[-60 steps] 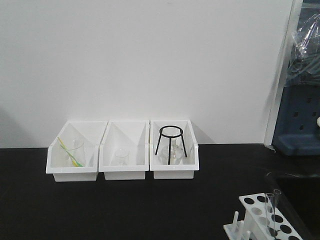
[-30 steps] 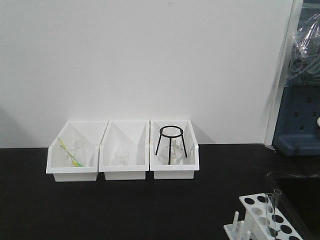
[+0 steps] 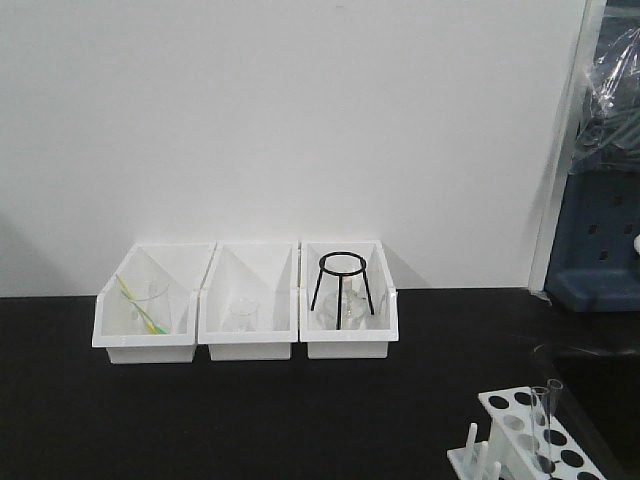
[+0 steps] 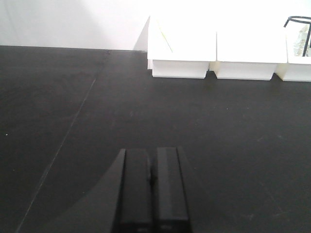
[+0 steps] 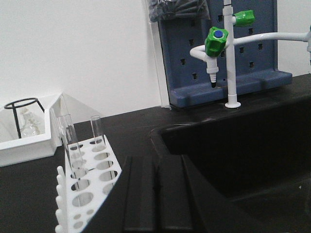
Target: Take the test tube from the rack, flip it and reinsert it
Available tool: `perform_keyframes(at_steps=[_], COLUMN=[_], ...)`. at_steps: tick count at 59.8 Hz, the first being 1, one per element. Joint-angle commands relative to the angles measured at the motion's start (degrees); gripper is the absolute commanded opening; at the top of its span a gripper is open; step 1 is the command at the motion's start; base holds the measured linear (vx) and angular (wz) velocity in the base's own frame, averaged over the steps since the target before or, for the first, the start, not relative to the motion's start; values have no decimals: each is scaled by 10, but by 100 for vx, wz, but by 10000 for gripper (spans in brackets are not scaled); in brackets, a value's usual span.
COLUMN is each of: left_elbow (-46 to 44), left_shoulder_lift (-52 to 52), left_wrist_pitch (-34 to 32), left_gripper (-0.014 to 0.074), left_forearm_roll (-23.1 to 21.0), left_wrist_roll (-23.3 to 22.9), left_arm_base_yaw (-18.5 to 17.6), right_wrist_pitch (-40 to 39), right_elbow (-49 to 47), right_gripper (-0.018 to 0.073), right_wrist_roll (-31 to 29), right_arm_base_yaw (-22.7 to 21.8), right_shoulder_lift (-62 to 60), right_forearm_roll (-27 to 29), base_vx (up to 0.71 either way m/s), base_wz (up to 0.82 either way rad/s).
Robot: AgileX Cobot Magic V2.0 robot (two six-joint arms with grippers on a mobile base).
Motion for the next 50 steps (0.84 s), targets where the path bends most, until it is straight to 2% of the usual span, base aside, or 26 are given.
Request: perform_keyframes(at_steps=[1,22,38,50], left_elbow=[1,1,1,1], left_shoulder_lift=[-2,-2,-2,-2], left_wrist_pitch=[-46,-46,-46,-46], left_gripper=[-6,-6,-6,-6], left_forearm_roll=[-2,-2,-2,-2], left_wrist_roll=[0,0,0,0], left_arm_base_yaw=[-4,-4,-4,-4], right_wrist_pitch=[-43,-45,-45,-45], right_elbow=[0,0,0,0], right_gripper=[-12,-12,-12,-12], right_wrist_roll=[-29,-35,-35,-35], right_arm_base_yaw=[-2,2,82,93], right_shoulder_lift=[-2,-7,-7,-7], right_forearm_roll=[0,-1,-1,-1], base_vx=[0,0,0,0], base_wz=[0,0,0,0])
